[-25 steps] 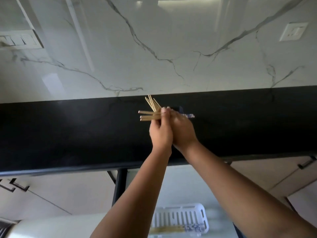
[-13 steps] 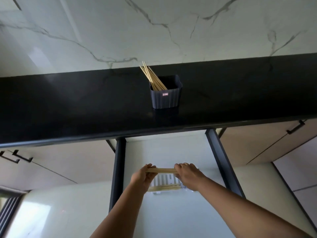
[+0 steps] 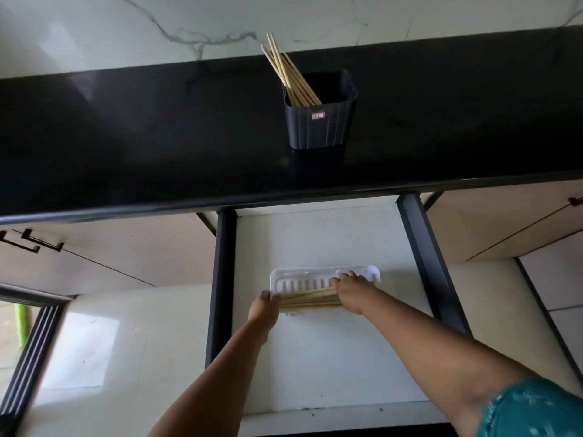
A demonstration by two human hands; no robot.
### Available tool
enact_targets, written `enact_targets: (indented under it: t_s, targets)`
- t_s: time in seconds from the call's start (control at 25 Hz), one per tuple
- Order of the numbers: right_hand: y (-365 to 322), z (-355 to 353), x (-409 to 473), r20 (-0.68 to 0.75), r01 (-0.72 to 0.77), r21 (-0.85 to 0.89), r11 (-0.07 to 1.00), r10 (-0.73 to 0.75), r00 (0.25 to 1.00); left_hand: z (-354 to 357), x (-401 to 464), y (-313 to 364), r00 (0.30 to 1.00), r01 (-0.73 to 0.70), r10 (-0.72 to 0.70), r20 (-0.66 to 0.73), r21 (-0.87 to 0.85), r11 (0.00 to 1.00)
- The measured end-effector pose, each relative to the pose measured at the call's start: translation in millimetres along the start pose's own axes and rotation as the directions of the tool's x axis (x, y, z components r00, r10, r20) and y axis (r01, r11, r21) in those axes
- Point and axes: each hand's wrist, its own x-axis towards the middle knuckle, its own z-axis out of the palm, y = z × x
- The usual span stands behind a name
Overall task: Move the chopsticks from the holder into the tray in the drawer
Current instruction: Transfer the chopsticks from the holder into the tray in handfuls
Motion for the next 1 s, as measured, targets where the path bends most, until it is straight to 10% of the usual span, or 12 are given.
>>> enact_targets:
  t_s: [0.6, 1.0]
  targets:
    - [6, 1, -7, -0.162, 0.103, 0.262, 0.959, -0.062, 0.985, 7, -7, 7, 0.981, -0.094, 0.110, -0.161, 0.106, 0.990]
    - [-2, -79, -35, -0.486, 0.214, 0.440, 0.872, 0.031, 0.873, -15, -35, 76, 0.771, -0.544, 0.602, -0.208, 0.274, 0.793]
